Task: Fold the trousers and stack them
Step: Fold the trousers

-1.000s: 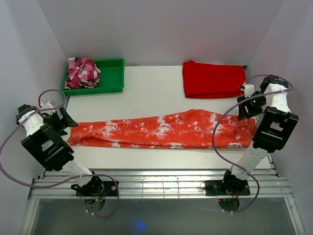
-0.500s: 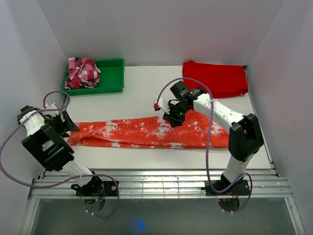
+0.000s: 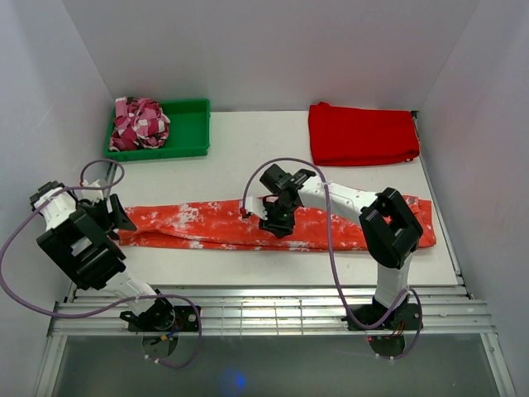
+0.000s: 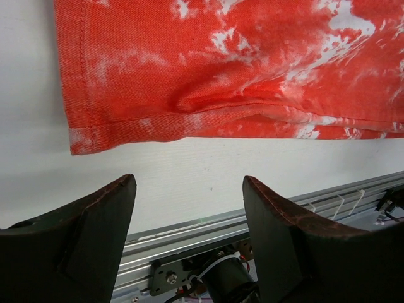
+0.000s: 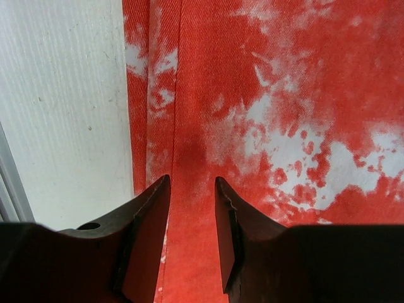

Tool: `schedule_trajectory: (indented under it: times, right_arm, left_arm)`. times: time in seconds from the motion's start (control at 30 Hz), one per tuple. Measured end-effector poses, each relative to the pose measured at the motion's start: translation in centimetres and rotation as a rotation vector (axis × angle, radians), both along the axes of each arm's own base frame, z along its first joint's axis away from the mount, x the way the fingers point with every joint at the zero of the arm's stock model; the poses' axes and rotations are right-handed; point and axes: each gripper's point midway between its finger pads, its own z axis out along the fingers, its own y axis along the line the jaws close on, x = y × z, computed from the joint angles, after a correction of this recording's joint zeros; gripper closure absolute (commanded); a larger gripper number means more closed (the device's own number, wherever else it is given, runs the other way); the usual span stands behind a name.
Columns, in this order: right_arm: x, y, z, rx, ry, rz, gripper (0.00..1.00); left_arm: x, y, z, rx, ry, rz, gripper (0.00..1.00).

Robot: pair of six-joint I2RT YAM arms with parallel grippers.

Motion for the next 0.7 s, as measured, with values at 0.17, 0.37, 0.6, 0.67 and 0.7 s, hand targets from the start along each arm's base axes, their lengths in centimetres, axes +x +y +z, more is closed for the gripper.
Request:
schedule_trajectory:
  times: [0.17,0.37,0.6,0.67,0.7]
  right_arm:
    - [-1.0,-0.4,-1.0,-0.021,0.017,0.018,0.53]
    - [-2.3,-1.2,-2.3,-0.057,0.041,0.034,0.57]
    - [-1.5,-1.6,-2.9,-0.078,-0.009,0.026,0.92]
    - [-1.1,-1.6,-2.9,-0.082,-0.024,0.015,0.92]
    - [-1.0,-1.6,-2.9,-0.084,-0.027,0.012,0.92]
  left_arm:
    - [0.5,0.3,0.3,-0.012,0.008,0.026,0.14]
    - [1.2,0.9,0.2,-0.016,0.013,0.047,0.14]
    - [1.2,1.1,-0.1,-0.011,0.026,0.063,0.09]
    - [1.0,1.3,-0.6,-0.002,0.036,0.070,0.02]
    - [0.9,1.2,-0.8,-0.004,0.044,0.076,0.02]
